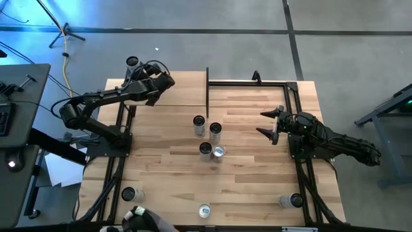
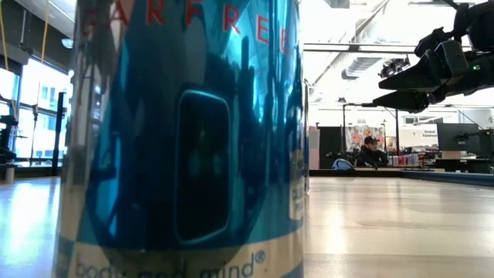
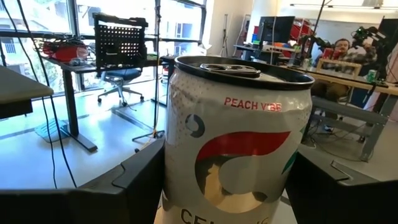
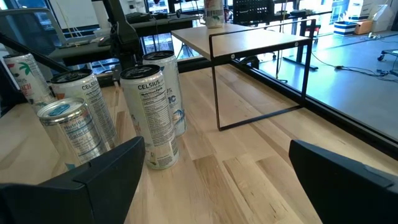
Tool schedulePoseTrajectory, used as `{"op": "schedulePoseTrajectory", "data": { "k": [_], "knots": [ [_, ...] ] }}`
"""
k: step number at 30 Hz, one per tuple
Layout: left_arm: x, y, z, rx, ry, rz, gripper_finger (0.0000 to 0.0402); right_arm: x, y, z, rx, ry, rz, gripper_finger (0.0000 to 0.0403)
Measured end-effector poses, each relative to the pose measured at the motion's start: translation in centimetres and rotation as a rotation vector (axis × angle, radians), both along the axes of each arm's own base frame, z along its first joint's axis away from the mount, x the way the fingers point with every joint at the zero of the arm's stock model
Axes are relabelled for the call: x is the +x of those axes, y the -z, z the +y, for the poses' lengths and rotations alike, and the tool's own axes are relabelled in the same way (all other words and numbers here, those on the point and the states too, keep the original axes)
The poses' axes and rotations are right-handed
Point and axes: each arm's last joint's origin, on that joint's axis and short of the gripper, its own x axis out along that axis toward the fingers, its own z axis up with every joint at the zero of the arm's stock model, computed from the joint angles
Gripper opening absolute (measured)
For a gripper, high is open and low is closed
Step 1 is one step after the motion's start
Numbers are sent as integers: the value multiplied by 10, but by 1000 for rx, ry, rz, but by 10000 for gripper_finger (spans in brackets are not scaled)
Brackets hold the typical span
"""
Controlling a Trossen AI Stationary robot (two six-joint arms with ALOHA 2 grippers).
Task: Place canned beverage on shelf
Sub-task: Put the top white pink soda can on the shelf
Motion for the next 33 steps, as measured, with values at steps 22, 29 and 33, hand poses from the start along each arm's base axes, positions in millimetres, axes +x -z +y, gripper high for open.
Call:
{"op": "schedulePoseTrajectory", "data": {
  "k": [22, 29, 33],
  "knots": [
    [2, -1, 0, 9, -1, 3, 313, 0, 0, 0, 0, 0, 0, 387],
    [8, 0, -9, 4, 37, 21, 326, 0, 0, 0, 0, 0, 0, 387],
    [11, 1, -19, -10, 78, 44, 330, 0, 0, 0, 0, 0, 0, 387]
  ]
}}
